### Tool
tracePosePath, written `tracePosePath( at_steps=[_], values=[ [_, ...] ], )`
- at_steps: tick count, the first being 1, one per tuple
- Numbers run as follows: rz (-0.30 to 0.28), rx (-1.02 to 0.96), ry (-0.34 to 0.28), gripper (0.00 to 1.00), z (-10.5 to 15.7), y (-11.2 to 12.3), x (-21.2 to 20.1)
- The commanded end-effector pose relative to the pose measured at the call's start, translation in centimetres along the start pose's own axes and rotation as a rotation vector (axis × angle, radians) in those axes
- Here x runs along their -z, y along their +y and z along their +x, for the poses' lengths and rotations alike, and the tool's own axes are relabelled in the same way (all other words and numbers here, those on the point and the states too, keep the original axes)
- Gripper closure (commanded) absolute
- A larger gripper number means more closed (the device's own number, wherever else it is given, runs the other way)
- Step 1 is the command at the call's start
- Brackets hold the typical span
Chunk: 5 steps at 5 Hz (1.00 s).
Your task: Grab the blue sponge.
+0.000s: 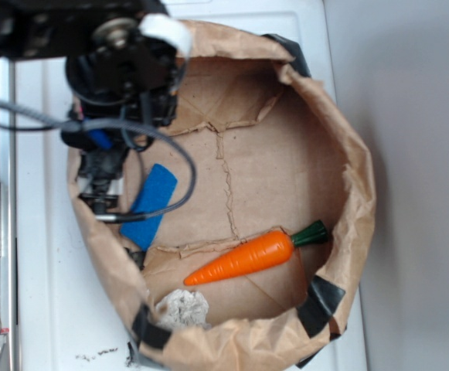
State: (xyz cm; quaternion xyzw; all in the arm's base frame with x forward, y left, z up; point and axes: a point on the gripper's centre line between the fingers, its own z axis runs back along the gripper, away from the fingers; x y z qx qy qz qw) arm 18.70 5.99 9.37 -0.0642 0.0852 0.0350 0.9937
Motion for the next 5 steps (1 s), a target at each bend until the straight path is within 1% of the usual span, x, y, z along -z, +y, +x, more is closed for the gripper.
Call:
tracePosePath(
  at_steps=[1, 2, 3, 4, 5],
  values=[
    [-0.085, -0.374, -0.026, 0.00, 2.3, -0.7, 0.4],
    [-0.097, -0.480, -0.105, 0.00, 2.9, -1.3, 0.7],
    [-0.092, -0.556, -0.096, 0.00, 3.2, -1.5, 1.6],
    [-0.088, -0.526, -0.135, 0.00, 3.6, -1.9, 3.4],
    [-0.056, -0.517, -0.153, 0.00, 4.2, -2.8, 5.0]
  ],
)
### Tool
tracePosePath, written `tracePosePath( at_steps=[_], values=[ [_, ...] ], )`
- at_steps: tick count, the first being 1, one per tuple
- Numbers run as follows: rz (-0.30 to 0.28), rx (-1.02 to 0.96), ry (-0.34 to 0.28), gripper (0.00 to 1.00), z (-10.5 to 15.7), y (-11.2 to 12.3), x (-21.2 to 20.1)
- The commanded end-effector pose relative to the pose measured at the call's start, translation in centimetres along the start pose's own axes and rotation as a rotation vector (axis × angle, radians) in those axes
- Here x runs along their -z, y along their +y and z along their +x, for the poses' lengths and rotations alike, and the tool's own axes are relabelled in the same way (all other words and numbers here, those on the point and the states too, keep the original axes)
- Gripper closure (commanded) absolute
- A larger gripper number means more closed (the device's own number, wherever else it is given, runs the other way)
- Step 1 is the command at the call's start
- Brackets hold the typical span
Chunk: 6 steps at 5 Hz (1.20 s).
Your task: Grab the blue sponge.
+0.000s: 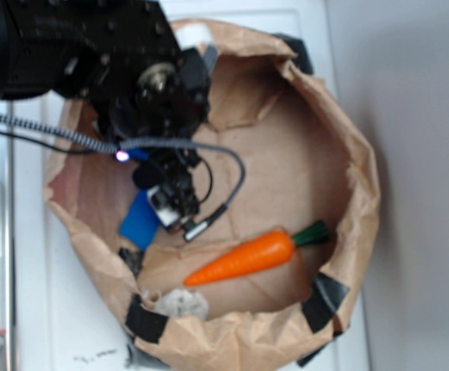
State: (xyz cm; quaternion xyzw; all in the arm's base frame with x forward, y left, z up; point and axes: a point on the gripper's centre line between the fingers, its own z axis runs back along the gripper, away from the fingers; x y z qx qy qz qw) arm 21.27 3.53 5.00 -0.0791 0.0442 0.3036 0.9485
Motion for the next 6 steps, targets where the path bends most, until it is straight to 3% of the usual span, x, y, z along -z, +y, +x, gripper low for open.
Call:
tracePosePath(
  at_steps=[1, 3, 4, 5, 6],
  values=[
    [0.047, -0.006, -0.064, 0.00, 1.0, -1.7, 2.8],
    [0.088, -0.053, -0.096, 0.00, 2.1, -2.1, 5.9],
    [0.105, -0.015, -0.116, 0.09, 2.2, -1.7, 5.4],
    [0.098, 0.006, -0.126, 1.00, 1.9, -1.2, 4.4],
    [0.075, 0.047, -0.118, 1.00, 1.8, -0.8, 2.4]
  ],
)
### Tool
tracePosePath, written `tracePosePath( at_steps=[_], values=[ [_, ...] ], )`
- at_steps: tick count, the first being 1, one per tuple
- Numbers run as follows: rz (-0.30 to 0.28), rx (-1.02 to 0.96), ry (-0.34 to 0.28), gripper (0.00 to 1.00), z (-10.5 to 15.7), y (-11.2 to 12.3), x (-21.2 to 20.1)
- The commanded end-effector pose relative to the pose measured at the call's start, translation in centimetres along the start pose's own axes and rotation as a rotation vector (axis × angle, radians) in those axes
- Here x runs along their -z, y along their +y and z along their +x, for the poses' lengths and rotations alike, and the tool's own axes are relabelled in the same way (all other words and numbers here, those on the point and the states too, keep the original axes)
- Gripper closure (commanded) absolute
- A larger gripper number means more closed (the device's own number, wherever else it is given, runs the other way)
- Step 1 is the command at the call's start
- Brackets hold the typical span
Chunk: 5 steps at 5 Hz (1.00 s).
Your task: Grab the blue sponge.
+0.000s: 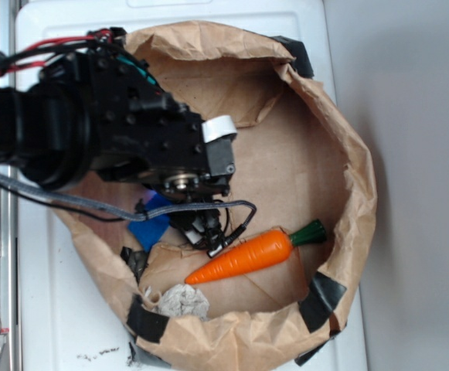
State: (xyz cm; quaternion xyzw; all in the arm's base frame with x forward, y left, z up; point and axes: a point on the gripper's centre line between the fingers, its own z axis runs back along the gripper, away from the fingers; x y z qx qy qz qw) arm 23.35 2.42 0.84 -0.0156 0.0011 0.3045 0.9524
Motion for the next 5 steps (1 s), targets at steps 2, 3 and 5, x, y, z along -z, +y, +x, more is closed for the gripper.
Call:
tracePosePath(
  at_steps=[2, 3, 5],
  values=[
    [-0.040, 0.203, -0.005, 1.00, 0.9, 0.6, -9.0],
    [-0.058, 0.276, 0.001, 1.00, 1.4, 0.8, -12.8],
    [0.033, 0.349, -0.060, 1.00, 0.6, 2.1, -11.8]
  ],
)
